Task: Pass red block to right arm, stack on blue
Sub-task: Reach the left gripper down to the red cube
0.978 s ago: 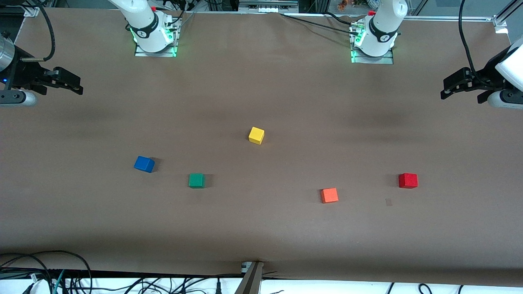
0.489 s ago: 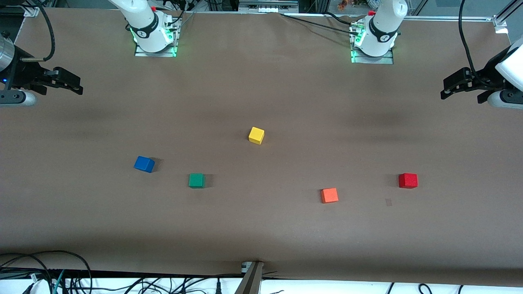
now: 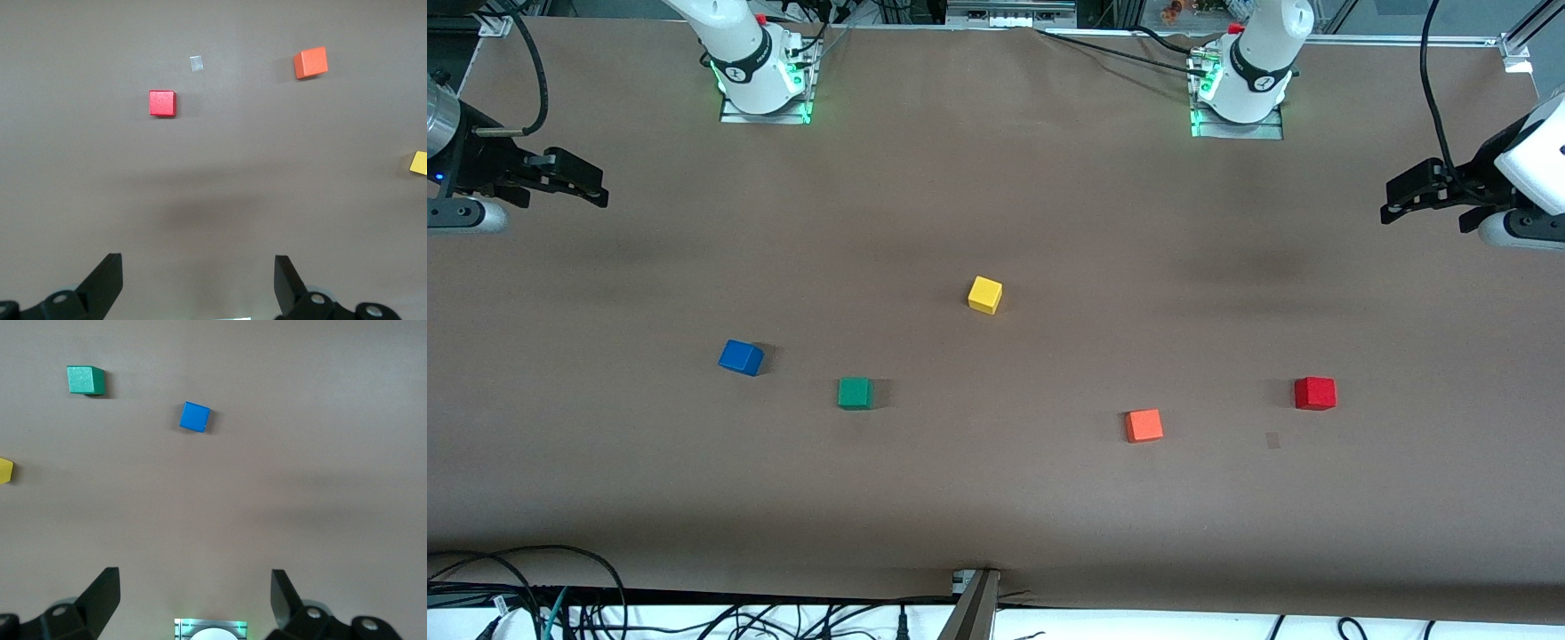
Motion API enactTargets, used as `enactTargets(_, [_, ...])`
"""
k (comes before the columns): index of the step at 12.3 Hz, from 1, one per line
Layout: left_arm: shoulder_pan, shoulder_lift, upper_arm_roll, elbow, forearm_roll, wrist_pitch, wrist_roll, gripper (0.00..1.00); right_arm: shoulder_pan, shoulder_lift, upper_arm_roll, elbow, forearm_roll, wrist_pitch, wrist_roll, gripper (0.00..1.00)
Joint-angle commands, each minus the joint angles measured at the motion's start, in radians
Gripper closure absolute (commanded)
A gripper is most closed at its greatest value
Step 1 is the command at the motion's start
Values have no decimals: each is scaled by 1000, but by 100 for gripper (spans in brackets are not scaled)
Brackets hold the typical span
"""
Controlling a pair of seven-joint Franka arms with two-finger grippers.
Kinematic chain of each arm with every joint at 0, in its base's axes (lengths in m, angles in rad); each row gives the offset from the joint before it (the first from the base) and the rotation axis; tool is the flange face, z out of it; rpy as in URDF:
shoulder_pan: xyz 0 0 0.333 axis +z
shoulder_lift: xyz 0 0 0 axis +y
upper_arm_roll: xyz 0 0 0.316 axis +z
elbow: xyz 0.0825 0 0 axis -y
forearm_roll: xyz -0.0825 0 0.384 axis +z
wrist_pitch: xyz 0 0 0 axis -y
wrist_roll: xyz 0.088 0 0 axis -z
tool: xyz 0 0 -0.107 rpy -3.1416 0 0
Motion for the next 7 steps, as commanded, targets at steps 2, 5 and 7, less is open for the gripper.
enactTargets(2, [-6, -2, -12, -7, 135, 2, 8, 0, -10, 34, 6, 52, 0, -3, -12, 0])
enactTargets(5, [0, 54, -9, -5, 149, 2, 0, 0, -10, 54, 6, 83, 0, -19, -14, 0])
enactTargets(7, [11, 74, 0, -10, 149, 5, 6, 0, -10, 56, 6, 84, 0, -16, -14, 0])
